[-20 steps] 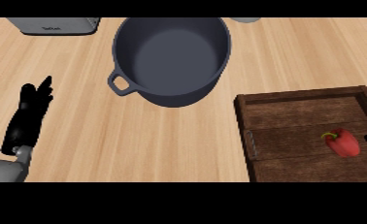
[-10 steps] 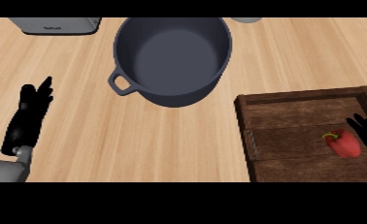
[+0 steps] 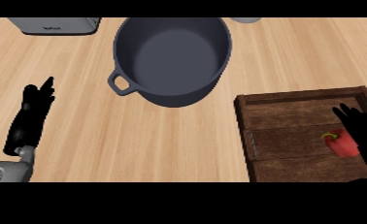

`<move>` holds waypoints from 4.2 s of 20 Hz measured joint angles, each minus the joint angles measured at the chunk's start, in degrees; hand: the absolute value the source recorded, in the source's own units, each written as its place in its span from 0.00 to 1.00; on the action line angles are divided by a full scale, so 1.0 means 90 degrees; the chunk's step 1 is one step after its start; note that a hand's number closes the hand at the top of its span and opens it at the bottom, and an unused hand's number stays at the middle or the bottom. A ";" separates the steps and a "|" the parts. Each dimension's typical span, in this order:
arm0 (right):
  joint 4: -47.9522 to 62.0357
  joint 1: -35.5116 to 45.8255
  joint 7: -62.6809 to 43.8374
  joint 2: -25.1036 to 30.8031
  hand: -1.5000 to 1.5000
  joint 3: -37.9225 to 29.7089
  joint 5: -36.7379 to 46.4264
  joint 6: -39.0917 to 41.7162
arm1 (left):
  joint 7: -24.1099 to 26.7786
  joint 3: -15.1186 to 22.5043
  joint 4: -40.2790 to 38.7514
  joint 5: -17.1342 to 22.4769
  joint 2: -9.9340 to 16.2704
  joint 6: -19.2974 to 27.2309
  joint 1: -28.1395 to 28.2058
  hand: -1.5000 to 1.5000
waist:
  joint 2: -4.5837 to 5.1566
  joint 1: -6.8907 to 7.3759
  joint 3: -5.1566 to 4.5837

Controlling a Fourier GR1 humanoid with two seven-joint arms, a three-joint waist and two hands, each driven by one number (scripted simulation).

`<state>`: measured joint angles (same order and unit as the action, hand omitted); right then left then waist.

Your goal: Pick the bell pepper from the tray and place it in the pot

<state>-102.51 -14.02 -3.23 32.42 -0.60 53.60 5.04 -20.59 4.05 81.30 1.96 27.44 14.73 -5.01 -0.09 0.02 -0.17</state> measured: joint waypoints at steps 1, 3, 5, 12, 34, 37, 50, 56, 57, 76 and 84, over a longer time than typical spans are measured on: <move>0.0010 0.0023 0.0003 -0.0043 0.00 -0.0031 0.0051 0.0072 | 0.0003 -0.0065 -0.0030 -0.0033 -0.0016 -0.0063 -0.0016 0.50 | -0.0002 -0.0003 -0.0005; 0.0106 0.0045 0.0015 -0.0141 0.00 -0.0060 0.0174 0.0082 | -0.0058 -0.0127 0.0059 -0.0125 -0.0045 -0.0089 0.0018 0.50 | -0.0014 -0.0002 -0.0030; 0.0176 0.0129 -0.0008 -0.0230 0.00 -0.0072 0.0264 0.0175 | -0.0100 -0.0198 0.0117 -0.0166 -0.0067 -0.0172 0.0035 0.50 | -0.0020 0.0000 -0.0047; 0.0674 0.0382 0.0351 -0.0280 0.00 -0.0354 0.0323 0.0254 | -0.0098 -0.0306 0.0081 -0.0388 -0.0292 -0.0254 0.0038 0.50 | -0.0032 0.0003 -0.0082; 0.2004 0.1160 0.1255 -0.0685 1.00 -0.0461 0.1006 -0.0604 | -0.0196 -0.0662 0.0255 -0.0736 -0.0580 -0.0623 0.0072 0.50 | -0.0037 0.0005 -0.0080; 0.2009 0.1156 0.1426 -0.0690 1.00 -0.0502 0.1165 -0.0931 | -0.0080 -0.0785 0.0157 -0.0721 -0.0567 -0.0726 0.0054 0.50 | -0.0041 -0.0009 -0.0084; 0.0260 0.0277 -0.1784 -0.2475 1.00 -0.0189 0.2406 -0.0049 | -0.0154 -0.0947 0.0249 -0.0779 -0.0589 -0.0792 0.0202 0.50 | -0.0065 -0.0164 -0.0139; -0.1480 0.0320 -0.3877 -0.3334 1.00 0.1075 0.3218 0.0316 | -0.0135 -0.0934 0.0199 -0.0807 -0.0654 -0.0774 0.0158 0.50 | -0.0048 -0.0110 -0.0034; -0.1753 0.0441 -0.4108 -0.3391 1.00 0.1311 0.3405 0.0356 | -0.0105 -0.0939 0.0183 -0.0801 -0.0656 -0.0788 0.0156 0.50 | -0.0046 -0.0090 -0.0028; -0.1499 0.6076 -0.6405 -0.3555 1.00 0.3135 0.3419 0.1643 | -0.0036 -0.0821 0.0040 -0.0956 -0.0787 -0.0919 -0.0129 0.50 | 0.0010 0.0205 0.0000; 0.0661 0.7726 -0.6720 -0.3549 1.00 0.2229 0.2051 0.1309 | -0.0261 -0.0702 0.0148 -0.1069 -0.0902 -0.0870 -0.0282 0.50 | 0.0044 0.0327 0.0004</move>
<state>-96.55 55.51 -63.71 0.48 19.46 72.06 16.82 -22.93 -2.27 82.64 -7.66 19.32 6.90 -7.55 0.30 2.96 -0.13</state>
